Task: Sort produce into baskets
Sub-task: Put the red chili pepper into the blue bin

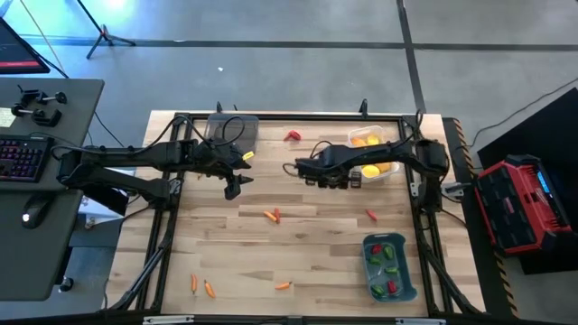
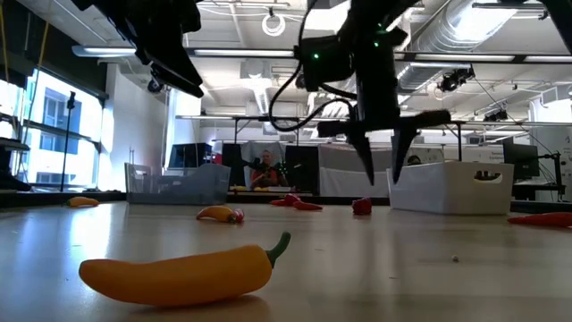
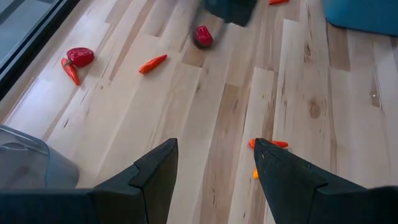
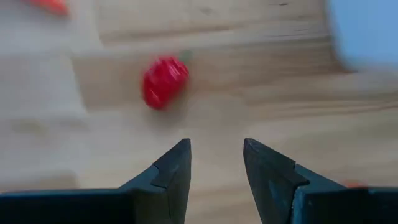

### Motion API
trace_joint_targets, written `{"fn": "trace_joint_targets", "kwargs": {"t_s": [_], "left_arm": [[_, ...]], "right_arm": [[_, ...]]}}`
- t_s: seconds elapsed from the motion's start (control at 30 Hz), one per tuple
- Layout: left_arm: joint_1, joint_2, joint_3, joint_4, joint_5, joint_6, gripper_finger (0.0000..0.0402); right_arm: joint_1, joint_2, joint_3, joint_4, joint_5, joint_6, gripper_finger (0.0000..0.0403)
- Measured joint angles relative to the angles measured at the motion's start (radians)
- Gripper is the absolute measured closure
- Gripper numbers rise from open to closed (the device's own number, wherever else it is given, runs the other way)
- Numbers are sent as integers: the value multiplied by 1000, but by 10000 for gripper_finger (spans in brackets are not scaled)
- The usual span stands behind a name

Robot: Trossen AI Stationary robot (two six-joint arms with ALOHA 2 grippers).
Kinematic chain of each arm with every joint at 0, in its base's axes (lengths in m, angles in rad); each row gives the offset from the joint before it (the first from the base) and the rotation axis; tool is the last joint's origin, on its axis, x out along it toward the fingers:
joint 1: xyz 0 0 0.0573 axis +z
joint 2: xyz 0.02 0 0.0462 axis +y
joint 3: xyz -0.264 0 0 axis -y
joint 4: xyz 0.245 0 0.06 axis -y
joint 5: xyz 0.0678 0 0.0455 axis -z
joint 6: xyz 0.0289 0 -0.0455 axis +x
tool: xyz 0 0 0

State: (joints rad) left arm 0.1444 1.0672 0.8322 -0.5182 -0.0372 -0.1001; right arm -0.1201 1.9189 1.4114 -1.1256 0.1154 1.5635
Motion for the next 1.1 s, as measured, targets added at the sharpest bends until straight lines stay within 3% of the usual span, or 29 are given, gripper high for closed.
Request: {"fn": "trace_joint_targets", "kwargs": {"t_s": [0.1,0.23,0.6,1.1], "left_arm": [[0,0,0,0,0,0,202],[0,0,0,2,0,0,202],[0,0,0,44,0,0,202],[0,0,0,44,0,-1,202]], "right_arm": [[-25,-52,-114,201,17,129,265],[-38,-82,-186,421,64,173,265],[-59,-15,-201,382,95,300,265],[-82,8,-199,370,44,167,265]]}}
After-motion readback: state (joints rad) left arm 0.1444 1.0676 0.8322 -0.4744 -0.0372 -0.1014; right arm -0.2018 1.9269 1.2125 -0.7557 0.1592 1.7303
